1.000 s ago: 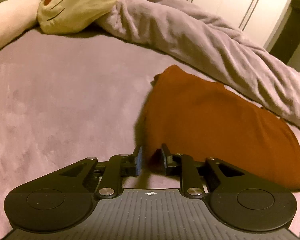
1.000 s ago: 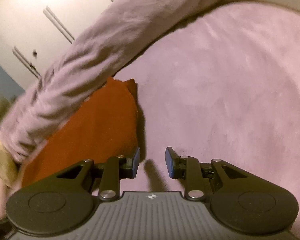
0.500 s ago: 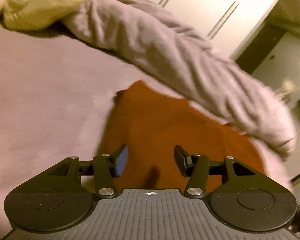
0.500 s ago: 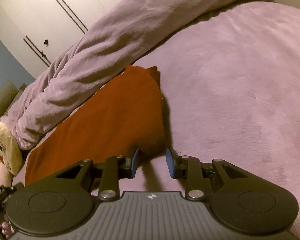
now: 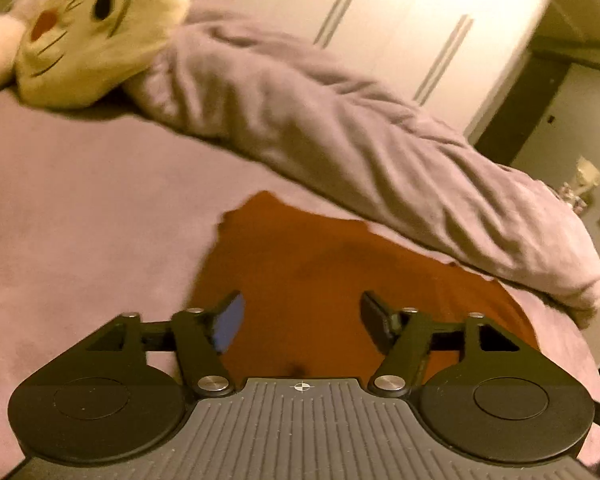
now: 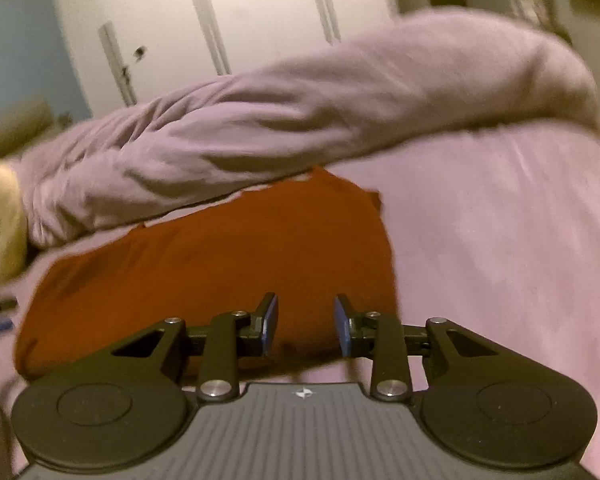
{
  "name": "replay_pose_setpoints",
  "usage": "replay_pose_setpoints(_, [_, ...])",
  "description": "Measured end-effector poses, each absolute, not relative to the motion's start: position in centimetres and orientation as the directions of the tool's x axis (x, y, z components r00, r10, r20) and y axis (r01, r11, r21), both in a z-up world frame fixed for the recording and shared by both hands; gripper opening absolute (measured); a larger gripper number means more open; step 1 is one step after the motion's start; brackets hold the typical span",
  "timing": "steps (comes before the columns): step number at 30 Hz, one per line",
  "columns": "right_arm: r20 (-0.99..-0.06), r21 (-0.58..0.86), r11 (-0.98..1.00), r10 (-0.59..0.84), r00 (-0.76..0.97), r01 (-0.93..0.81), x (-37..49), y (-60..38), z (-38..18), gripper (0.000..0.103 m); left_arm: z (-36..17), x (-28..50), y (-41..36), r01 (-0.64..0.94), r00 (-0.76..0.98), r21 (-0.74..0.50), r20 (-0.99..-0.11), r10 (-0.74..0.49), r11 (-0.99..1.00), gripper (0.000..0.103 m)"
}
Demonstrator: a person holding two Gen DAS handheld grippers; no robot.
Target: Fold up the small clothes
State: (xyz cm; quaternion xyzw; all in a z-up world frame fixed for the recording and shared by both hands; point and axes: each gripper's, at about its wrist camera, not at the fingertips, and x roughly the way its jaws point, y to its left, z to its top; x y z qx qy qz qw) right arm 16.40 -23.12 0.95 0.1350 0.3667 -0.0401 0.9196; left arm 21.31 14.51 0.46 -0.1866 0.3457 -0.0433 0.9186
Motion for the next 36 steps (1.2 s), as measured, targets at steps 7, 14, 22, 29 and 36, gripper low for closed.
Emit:
replay_pose_setpoints(7, [-0.644,0.179,0.982,0.164,0.747,-0.061,20.7,-15.9,1.3,0.025,0.0,24.8,8.4,0.047,0.743,-0.27,-0.634,-0.214,0.962,0.085])
replay_pose_setpoints(14, [-0.633,0.004,0.989,0.115,0.766,-0.145,27.1,-11.9,-0.6,0.025,-2.4,31.8,7.3,-0.04,0.752,-0.051,-0.659,-0.003,0.998,0.091])
replay_pose_setpoints(22, [-0.679,-0.232,0.973,-0.176,0.712,0.019,33.0,-18.6,-6.5,0.042,-8.0,34.8,8.0,-0.032,0.745,0.145,-0.656,0.12,0.989,0.102])
replay_pose_setpoints(29, [-0.653,-0.121,0.993,-0.093,0.752,0.018,32.3,-20.9,-6.9,0.045,-7.3,34.6,8.4,-0.032,0.734,0.117,-0.671,0.103,0.993,0.103])
replay_pose_setpoints(36, [-0.638,-0.107,0.994,-0.046,0.769,-0.029,26.7,-18.5,-2.5,0.051,-3.7,25.5,12.1,-0.107,0.685,0.08,-0.717,0.132,0.991,0.103])
